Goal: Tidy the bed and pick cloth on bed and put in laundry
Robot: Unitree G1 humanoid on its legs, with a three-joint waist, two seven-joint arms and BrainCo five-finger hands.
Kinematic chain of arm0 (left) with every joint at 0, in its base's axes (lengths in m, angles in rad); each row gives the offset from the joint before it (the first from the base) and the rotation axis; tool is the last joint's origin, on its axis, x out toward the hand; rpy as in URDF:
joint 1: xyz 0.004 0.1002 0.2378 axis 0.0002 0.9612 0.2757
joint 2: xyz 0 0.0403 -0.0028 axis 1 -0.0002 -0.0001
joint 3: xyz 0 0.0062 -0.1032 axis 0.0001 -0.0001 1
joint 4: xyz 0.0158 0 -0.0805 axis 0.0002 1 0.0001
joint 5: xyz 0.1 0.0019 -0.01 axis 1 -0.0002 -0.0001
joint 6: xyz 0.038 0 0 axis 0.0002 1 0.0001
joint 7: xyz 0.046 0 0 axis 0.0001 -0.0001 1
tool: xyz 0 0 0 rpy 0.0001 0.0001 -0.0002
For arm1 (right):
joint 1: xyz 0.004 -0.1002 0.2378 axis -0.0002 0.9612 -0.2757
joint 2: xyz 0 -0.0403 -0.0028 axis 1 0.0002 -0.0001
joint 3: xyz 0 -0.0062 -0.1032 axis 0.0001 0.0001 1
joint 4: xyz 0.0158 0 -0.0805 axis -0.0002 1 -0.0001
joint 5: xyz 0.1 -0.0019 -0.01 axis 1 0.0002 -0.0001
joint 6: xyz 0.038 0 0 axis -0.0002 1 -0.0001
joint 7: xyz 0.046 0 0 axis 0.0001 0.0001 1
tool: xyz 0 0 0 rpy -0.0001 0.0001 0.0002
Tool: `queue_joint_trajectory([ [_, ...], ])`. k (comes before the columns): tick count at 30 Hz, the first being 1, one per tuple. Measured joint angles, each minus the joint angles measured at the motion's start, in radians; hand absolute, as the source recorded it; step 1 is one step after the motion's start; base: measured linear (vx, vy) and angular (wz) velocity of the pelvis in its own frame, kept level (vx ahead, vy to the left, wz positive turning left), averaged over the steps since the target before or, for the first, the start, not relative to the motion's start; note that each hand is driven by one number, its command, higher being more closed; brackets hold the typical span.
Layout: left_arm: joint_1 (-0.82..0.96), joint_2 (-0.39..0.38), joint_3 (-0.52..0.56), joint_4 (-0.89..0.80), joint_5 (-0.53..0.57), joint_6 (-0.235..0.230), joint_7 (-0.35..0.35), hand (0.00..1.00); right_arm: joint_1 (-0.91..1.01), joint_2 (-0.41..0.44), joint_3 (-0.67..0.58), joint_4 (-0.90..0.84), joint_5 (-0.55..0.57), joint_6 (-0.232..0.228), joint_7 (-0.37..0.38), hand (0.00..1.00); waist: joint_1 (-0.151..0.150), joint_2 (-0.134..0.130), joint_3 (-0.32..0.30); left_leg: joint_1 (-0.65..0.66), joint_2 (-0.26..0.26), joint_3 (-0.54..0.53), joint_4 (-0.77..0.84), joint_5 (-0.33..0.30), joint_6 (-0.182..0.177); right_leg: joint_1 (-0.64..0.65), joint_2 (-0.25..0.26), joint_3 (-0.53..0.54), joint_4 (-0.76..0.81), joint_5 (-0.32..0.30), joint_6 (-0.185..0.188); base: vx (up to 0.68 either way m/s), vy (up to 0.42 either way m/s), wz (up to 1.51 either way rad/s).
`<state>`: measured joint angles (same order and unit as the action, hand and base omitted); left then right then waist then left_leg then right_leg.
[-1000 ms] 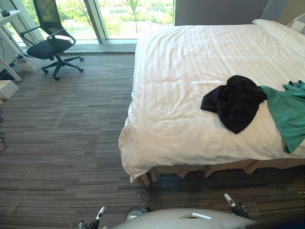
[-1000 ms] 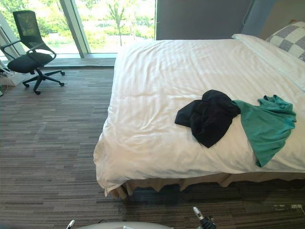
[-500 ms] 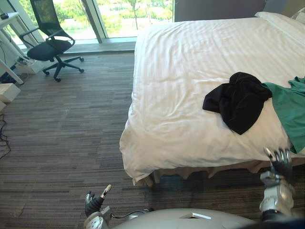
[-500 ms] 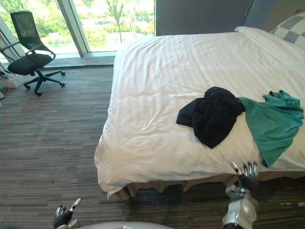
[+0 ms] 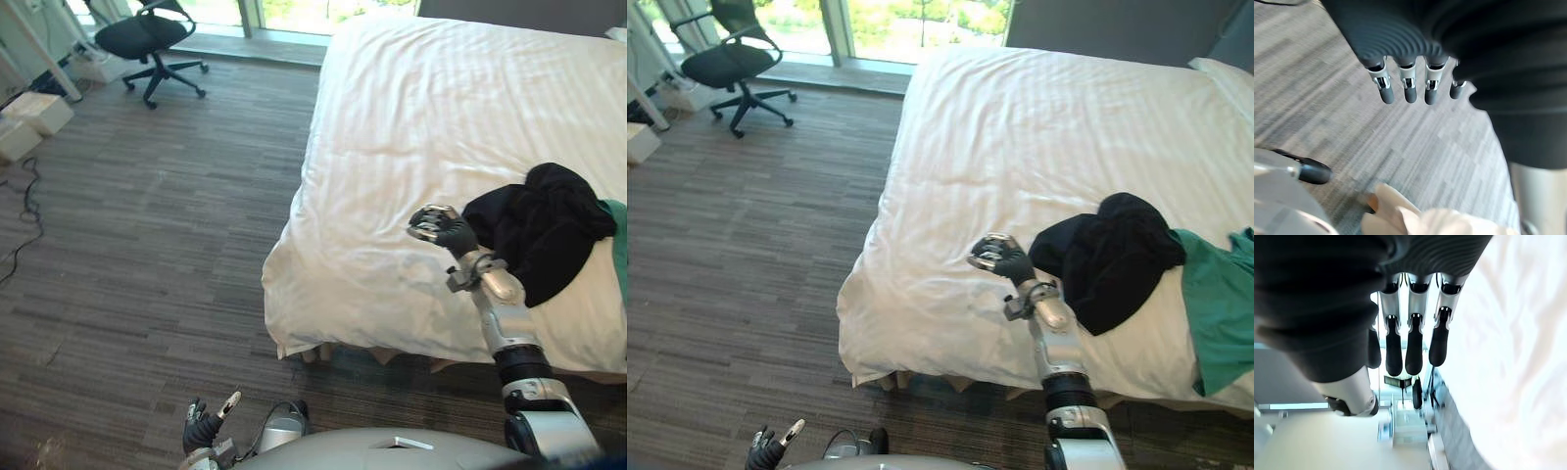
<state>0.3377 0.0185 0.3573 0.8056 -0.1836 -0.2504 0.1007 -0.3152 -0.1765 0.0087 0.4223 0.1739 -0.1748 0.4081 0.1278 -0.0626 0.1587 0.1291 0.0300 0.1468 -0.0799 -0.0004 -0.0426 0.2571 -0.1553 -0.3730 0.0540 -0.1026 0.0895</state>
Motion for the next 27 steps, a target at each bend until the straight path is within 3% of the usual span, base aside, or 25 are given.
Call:
queue_joint_trajectory([
  [3,0.003,0.004,-0.002,-0.001,0.0,-0.004,-0.019,0.0,-0.058,0.034,0.079,0.013,-0.001,0.029,-0.003,1.0,0.015,-0.007,0.029,-0.012,-0.001,-0.03,0.031,-0.001,0.002,0.019,0.0,-0.012,0.008,0.008,0.0,0.02,-0.027,0.27],
  [8,-0.013,0.041,0.0,-0.01,0.001,-0.044,-0.038,0.0,-0.24,0.1,0.166,0.096,0.013,0.081,-0.105,1.0,0.081,-0.034,0.112,-0.125,0.023,-0.114,0.187,-0.062,0.006,-0.003,0.021,-0.071,0.048,0.004,-0.006,-0.03,-0.028,0.43],
  [12,-0.068,0.076,0.024,-0.066,-0.002,-0.06,-0.062,0.0,-0.406,0.112,0.166,0.148,0.052,0.071,-0.196,1.0,0.142,-0.041,0.242,-0.248,0.04,-0.172,0.31,-0.083,0.003,-0.051,0.04,-0.123,0.103,-0.016,-0.034,-0.11,-0.017,0.41],
  [15,-0.108,0.09,0.042,-0.097,-0.002,-0.073,-0.082,0.0,-0.5,0.116,0.164,0.177,0.059,0.057,-0.227,1.0,0.179,-0.042,0.316,-0.331,0.036,-0.19,0.365,-0.083,0.003,-0.108,0.035,-0.142,0.136,-0.048,-0.035,-0.16,0.001,0.22],
  [19,-0.147,0.082,0.044,-0.096,-0.003,-0.074,-0.104,0.0,-0.559,0.105,0.156,0.214,0.078,0.048,-0.242,1.0,0.193,-0.03,0.336,-0.441,0.013,-0.202,0.409,-0.073,0.016,-0.189,0.013,-0.174,0.162,-0.093,-0.033,-0.14,0.035,0.15],
  [27,-0.255,0.05,0.045,-0.093,-0.057,-0.089,-0.175,0.0,-0.572,0.08,0.086,0.16,0.065,0.048,-0.262,1.0,0.193,0.03,0.369,-0.626,0.002,-0.207,0.483,-0.052,0.026,-0.41,-0.056,-0.192,0.38,-0.189,-0.046,-0.14,0.041,0.07],
])
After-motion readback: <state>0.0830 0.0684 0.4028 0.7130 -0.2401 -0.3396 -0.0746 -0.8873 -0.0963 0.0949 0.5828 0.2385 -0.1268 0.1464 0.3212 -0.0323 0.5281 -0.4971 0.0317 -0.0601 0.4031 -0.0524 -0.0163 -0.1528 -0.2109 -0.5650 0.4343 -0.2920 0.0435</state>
